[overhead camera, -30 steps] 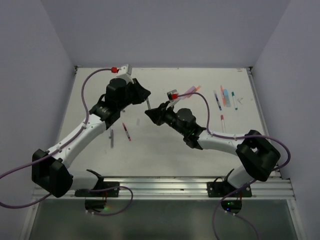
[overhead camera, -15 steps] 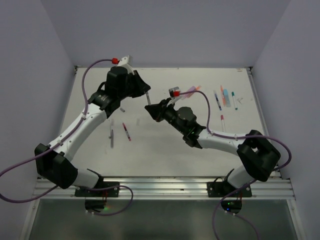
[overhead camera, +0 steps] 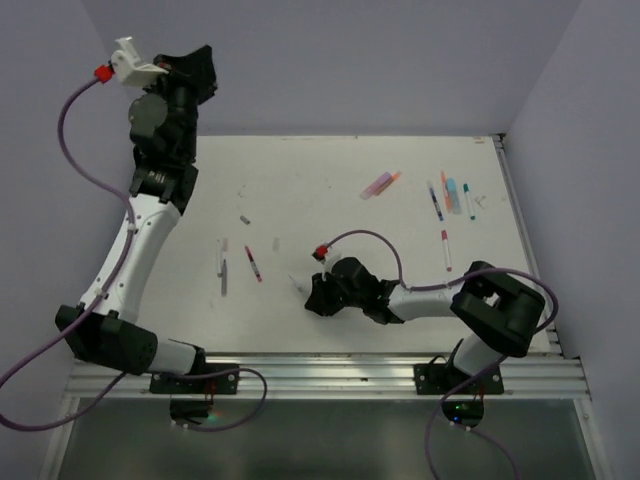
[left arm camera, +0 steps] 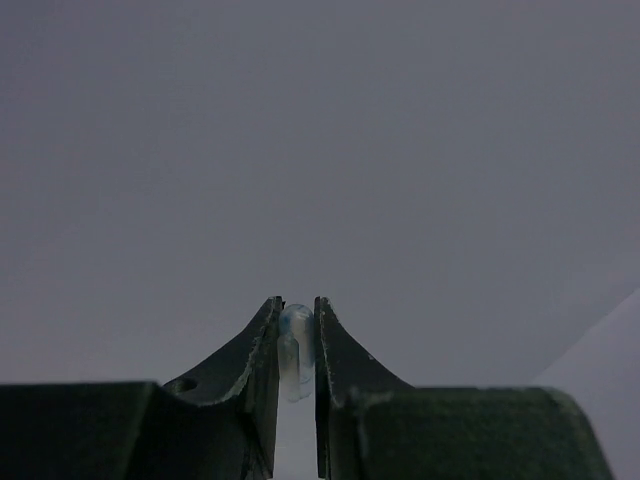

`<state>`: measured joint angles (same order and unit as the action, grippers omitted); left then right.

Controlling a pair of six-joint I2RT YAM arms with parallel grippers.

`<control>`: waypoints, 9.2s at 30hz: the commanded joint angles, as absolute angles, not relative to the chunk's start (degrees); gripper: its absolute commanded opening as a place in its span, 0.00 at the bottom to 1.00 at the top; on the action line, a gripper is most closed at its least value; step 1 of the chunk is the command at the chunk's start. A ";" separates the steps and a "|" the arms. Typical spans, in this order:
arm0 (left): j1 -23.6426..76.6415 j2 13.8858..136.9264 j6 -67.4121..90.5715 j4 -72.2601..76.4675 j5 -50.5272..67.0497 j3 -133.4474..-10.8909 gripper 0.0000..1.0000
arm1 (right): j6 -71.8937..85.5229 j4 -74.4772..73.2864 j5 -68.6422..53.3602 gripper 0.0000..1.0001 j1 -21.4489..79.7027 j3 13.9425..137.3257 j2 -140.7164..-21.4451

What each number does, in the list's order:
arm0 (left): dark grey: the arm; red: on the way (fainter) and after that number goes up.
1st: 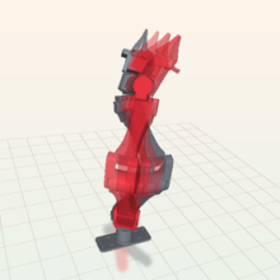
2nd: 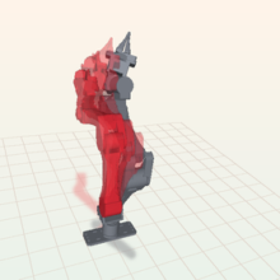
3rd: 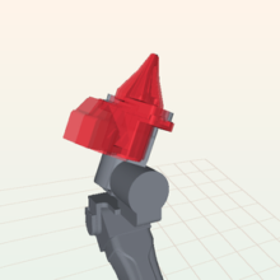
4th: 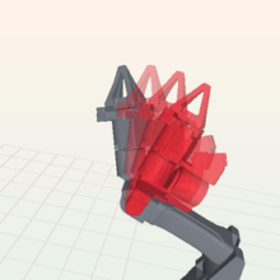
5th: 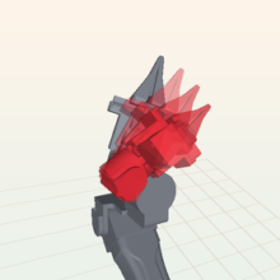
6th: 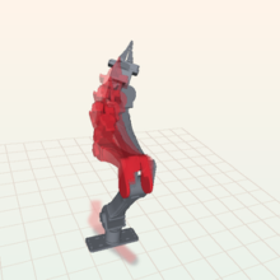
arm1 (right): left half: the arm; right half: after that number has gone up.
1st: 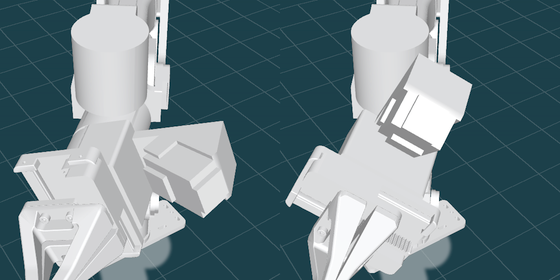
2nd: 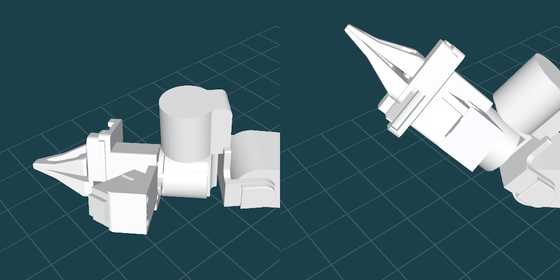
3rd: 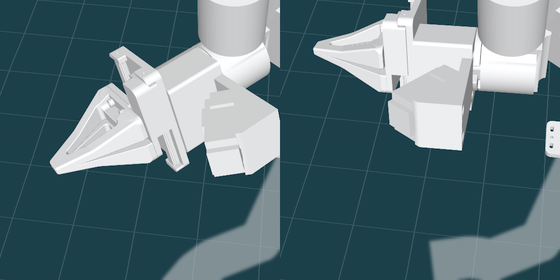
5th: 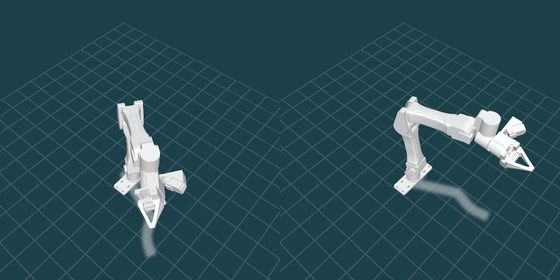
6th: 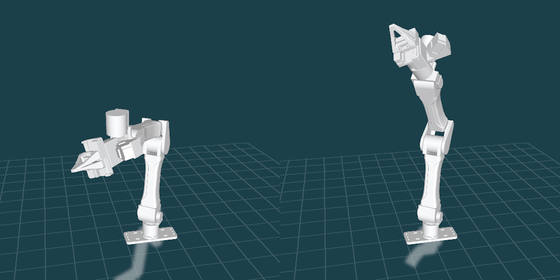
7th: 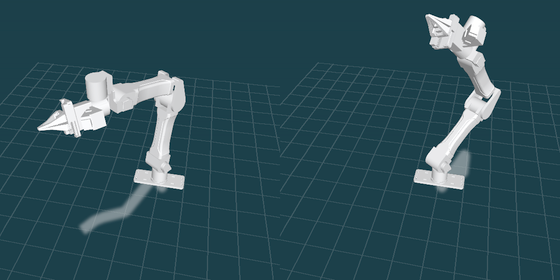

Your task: Open the pen caps

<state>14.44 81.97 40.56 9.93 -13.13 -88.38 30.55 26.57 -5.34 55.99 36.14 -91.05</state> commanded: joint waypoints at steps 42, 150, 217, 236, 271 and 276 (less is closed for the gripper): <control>14.94 87.10 30.76 -9.75 7.38 -49.57 0.09 | 45.96 12.39 13.80 0.05 55.81 59.15 -106.51; 13.71 60.20 30.04 -12.15 6.74 -49.13 1.00 | 23.38 -16.64 5.19 0.00 22.39 51.42 -83.86; 39.64 73.65 42.45 3.07 -9.32 -53.61 0.00 | 23.03 11.33 -4.75 0.42 48.52 48.78 -82.26; 39.55 73.13 43.16 5.27 -7.47 -51.77 0.00 | 22.85 13.18 -4.57 0.21 48.52 48.96 -82.71; 28.65 76.38 31.91 22.67 -19.51 -82.44 0.00 | 25.66 19.25 -5.97 0.00 52.21 34.89 -88.15; 27.51 76.55 30.32 23.12 -19.95 -84.46 0.00 | 25.66 18.63 -7.29 0.00 52.65 35.95 -89.91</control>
<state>27.46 78.41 33.34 13.41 -15.18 -81.73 25.52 23.24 -4.84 52.80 35.16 -90.45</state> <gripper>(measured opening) 0.183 0.190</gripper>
